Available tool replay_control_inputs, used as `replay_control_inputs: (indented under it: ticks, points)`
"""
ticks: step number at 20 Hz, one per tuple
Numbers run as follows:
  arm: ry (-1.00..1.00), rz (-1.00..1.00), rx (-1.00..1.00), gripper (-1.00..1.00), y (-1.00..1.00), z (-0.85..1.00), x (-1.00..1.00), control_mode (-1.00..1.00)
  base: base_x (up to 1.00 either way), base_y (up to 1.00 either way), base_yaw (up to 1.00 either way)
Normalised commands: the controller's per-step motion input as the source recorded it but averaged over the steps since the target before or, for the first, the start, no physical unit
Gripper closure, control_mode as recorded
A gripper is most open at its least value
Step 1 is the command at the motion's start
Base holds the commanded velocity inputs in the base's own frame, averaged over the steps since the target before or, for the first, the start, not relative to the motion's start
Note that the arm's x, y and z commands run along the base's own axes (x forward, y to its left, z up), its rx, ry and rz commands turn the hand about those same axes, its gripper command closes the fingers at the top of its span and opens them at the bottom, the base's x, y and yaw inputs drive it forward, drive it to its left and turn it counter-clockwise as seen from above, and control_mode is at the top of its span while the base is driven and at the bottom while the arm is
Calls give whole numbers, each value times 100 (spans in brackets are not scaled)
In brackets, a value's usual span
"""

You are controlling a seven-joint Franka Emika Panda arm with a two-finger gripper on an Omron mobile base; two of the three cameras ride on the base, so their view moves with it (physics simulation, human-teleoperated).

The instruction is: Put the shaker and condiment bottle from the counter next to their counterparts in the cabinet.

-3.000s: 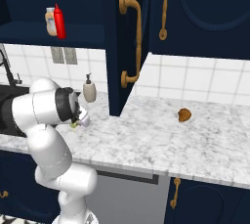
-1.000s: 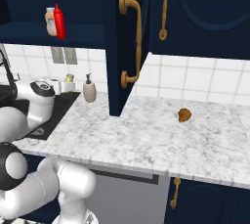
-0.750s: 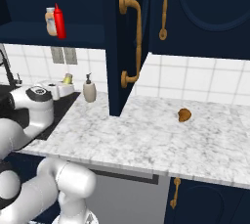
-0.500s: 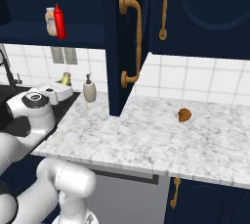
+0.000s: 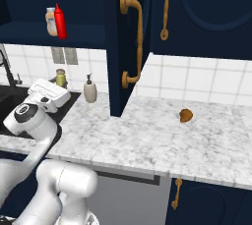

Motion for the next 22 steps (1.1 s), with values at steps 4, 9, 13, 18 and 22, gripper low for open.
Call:
replay_control_inputs:
  ticks: [4, 9, 13, 18, 22]
  points:
    - [-28, 1, -12, 100, -16, 28, -24, -100, 0, 0, 0]
    - [-12, 0, -4, 100, -19, 33, -2, -100, 0, 0, 0]
    - [4, 0, 2, 100, -22, 37, 0, -100, 0, 0, 0]
    - [3, 0, 1, 100, -24, 47, 1, -100, 0, 0, 0]
    - [0, 0, 0, 100, -17, 53, 11, -100, 0, 0, 0]
